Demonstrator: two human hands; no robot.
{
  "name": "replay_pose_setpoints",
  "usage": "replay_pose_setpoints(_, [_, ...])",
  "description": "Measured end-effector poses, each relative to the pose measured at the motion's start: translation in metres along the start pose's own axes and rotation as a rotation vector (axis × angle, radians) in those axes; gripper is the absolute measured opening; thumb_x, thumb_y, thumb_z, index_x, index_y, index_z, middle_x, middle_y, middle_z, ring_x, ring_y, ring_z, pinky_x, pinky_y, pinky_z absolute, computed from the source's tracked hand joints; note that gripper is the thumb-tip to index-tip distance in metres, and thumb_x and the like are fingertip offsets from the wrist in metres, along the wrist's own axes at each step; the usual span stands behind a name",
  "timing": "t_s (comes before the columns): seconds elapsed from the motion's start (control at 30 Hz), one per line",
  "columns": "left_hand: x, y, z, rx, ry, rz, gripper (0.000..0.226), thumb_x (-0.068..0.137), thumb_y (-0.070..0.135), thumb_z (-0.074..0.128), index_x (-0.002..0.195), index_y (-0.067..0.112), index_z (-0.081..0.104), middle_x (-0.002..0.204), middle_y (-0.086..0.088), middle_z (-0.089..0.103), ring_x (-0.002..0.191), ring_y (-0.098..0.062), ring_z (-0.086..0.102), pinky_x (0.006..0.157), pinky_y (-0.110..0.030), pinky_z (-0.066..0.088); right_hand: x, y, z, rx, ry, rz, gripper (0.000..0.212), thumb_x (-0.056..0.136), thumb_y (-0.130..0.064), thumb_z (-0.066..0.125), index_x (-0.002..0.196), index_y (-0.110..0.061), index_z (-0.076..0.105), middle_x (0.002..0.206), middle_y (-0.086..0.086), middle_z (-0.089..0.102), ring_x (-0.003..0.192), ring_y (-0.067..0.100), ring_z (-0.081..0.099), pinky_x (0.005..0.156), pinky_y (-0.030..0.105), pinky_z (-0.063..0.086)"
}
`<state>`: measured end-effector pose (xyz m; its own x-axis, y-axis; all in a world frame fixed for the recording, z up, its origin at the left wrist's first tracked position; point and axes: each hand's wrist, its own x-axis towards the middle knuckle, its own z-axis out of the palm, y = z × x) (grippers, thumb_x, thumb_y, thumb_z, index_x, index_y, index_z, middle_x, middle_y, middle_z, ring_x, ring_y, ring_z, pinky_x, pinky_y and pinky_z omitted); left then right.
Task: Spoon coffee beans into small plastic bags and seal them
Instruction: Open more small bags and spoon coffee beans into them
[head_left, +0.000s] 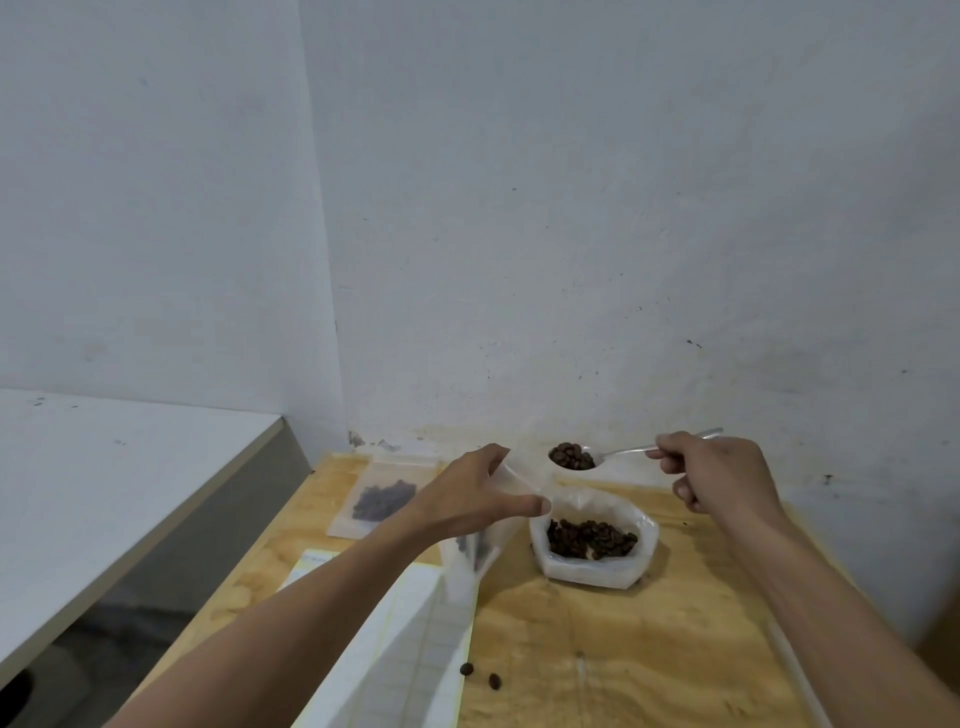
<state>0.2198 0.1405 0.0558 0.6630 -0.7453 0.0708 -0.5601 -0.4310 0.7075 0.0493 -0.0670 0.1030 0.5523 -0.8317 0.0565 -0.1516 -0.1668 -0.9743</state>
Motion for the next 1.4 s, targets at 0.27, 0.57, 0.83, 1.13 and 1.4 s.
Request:
replay_pose_setpoints(0.27, [0.001, -0.005, -0.012, -0.051, 0.041, -0.072, 0.061, 0.069, 0.069, 0.077, 0.101, 0.024, 0.052, 0.096, 0.013, 0.058, 0.086, 0.0, 0.054, 0.066, -0.023, 0.04, -0.02, -0.009, 0.028, -0.071, -0.101, -0.225, 0.038, 0.095, -0.035, 0.068, 0.062, -0.017, 0.073, 0.045, -0.007, 0.059, 0.038, 0.009, 0.047, 0.053, 0.028, 0.042])
replay_pose_setpoints(0.57, [-0.004, -0.015, -0.03, -0.165, 0.161, -0.15, 0.057, 0.065, 0.067, 0.081, 0.09, 0.023, 0.055, 0.077, 0.006, 0.048, 0.069, -0.006, 0.047, 0.061, -0.027, 0.034, -0.034, -0.015, 0.04, -0.112, -0.057, -0.446, 0.025, 0.096, -0.047, 0.064, 0.079, -0.034, 0.076, 0.075, -0.019, 0.073, 0.057, 0.003, 0.062, 0.065, 0.023, 0.049])
replay_pose_setpoints(0.83, [-0.006, -0.017, -0.034, -0.182, 0.221, -0.104, 0.075, 0.075, 0.069, 0.076, 0.115, 0.009, 0.057, 0.1, 0.007, 0.046, 0.099, -0.022, 0.061, 0.073, -0.025, 0.043, -0.024, 0.019, 0.0, -0.437, 0.076, -0.373, 0.037, 0.095, -0.029, 0.066, 0.066, -0.007, 0.075, 0.062, 0.011, 0.072, 0.063, 0.028, 0.067, 0.063, 0.04, 0.052])
replay_pose_setpoints(1.13, [-0.001, 0.0, -0.022, -0.273, 0.269, -0.1, 0.053, 0.068, 0.07, 0.079, 0.081, 0.029, 0.049, 0.072, 0.016, 0.045, 0.056, 0.007, 0.051, 0.05, -0.015, 0.034, -0.023, 0.07, -0.012, -0.388, -0.103, -0.039, 0.047, 0.091, -0.04, 0.073, 0.052, -0.015, 0.076, 0.051, 0.002, 0.07, 0.034, 0.011, 0.055, 0.037, 0.02, 0.038])
replay_pose_setpoints(1.4, [0.001, 0.023, -0.024, -0.425, 0.256, -0.164, 0.077, 0.062, 0.075, 0.081, 0.111, 0.021, 0.055, 0.099, 0.01, 0.059, 0.089, -0.003, 0.058, 0.064, -0.024, 0.039, -0.046, 0.021, 0.007, -0.418, -0.49, -0.079, 0.05, 0.079, -0.068, 0.071, 0.074, -0.019, 0.079, 0.062, -0.008, 0.068, 0.048, 0.008, 0.055, 0.049, 0.02, 0.04])
